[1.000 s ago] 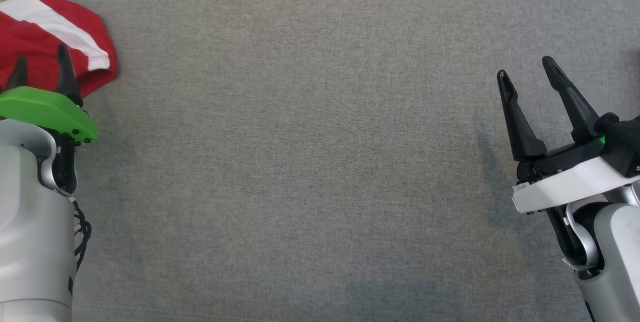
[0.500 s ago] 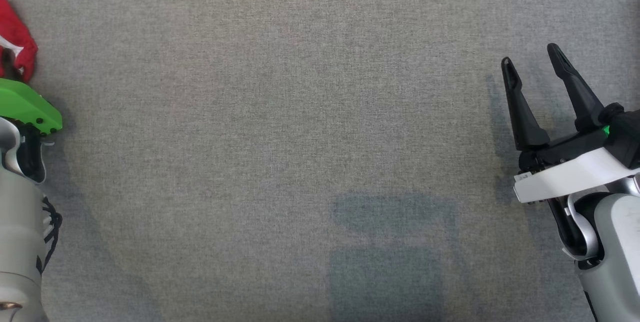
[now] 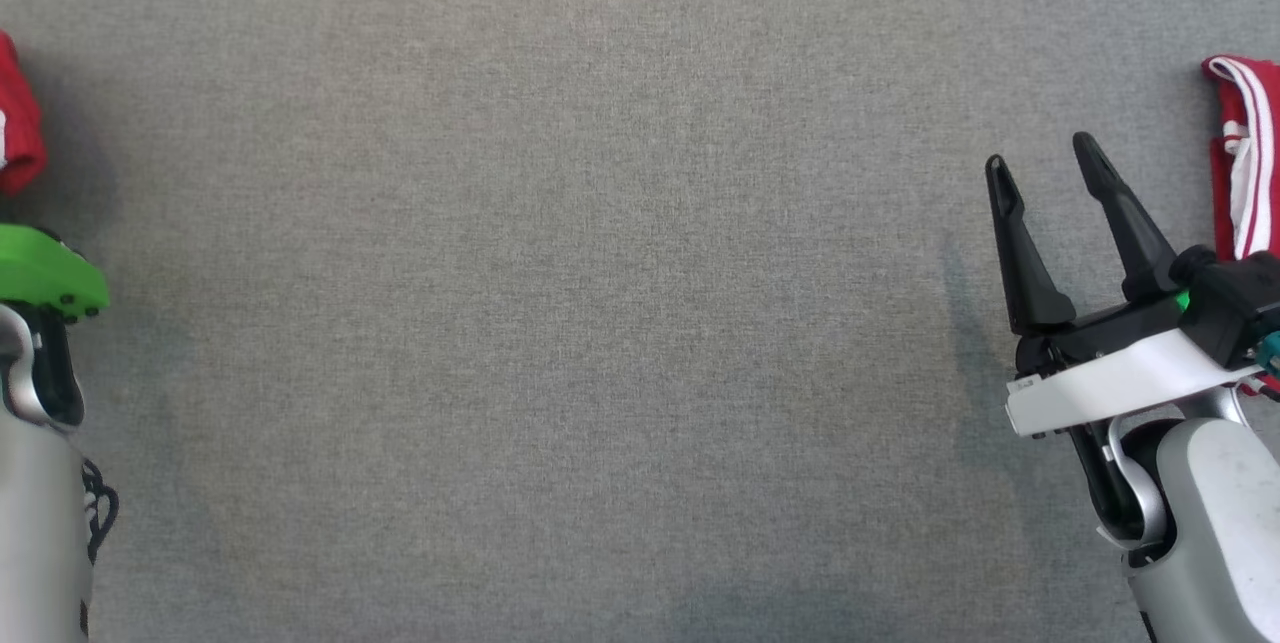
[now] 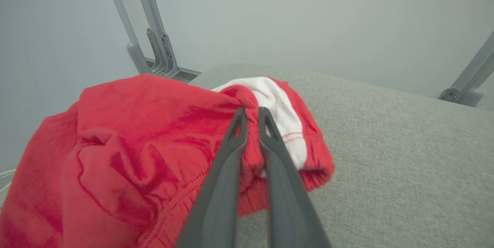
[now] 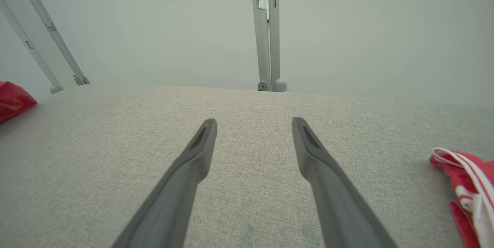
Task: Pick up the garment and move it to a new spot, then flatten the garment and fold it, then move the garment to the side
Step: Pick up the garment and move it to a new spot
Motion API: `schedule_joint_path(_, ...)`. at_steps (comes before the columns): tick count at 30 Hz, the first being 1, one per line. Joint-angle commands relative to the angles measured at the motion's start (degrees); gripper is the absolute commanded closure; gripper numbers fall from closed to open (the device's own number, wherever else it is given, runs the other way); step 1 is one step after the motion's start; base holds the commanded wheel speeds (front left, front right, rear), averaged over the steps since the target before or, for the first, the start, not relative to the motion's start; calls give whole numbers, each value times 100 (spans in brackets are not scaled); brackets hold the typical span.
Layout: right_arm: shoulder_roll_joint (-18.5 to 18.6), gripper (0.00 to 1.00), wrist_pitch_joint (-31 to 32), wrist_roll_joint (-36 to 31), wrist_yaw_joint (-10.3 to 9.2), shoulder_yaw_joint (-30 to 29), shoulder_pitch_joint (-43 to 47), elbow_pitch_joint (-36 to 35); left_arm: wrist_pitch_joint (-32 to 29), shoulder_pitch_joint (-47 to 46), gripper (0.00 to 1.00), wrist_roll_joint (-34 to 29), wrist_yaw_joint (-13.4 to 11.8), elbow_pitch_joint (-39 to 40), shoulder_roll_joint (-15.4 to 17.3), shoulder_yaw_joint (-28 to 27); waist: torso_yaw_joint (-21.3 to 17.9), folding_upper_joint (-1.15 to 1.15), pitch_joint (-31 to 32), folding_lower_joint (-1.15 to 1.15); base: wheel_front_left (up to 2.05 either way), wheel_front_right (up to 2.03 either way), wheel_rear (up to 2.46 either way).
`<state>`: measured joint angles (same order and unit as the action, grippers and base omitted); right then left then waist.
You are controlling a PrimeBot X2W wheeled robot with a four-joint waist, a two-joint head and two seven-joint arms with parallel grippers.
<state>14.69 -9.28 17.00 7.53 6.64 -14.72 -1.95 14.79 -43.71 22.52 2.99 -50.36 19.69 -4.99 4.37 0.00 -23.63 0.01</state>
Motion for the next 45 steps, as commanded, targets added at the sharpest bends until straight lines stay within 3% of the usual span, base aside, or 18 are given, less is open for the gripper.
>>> schedule_joint_path(1,-55,0,-61,-17,-9,2,129,73,38,439,100,-77,-85,429,-61,-87,-12,0,475,-1,0,0,0)
schedule_joint_path(10,-191,0,-107,-5,-9,-25,528,273,31,2140,100,-330,-387,2512,-448,-145,-53,0,1181,-1,0,0,0)
schedule_joint_path(17,-261,0,-107,19,-9,42,764,338,-452,3590,100,-414,-707,4166,-718,11,-294,0,1642,-1,0,0,0)
schedule_joint_path(22,-307,0,-80,45,-9,63,905,349,-904,4245,100,-510,-652,5080,-954,514,-527,0,1870,-1,0,0,0)
schedule_joint_path(27,-338,0,-47,37,-9,74,948,310,-1271,4150,100,-716,-384,5125,-1061,1219,-780,0,1921,-1,0,0,0)
schedule_joint_path(35,-397,0,-85,54,-8,117,820,311,-1242,3613,100,-770,-64,4847,-1367,1938,-1448,0,1750,-1,0,0,0)
schedule_joint_path(45,-497,0,-234,124,-8,75,649,367,-1164,2570,100,-819,119,4350,-1609,2755,-2086,0,1081,-1,0,0,0)
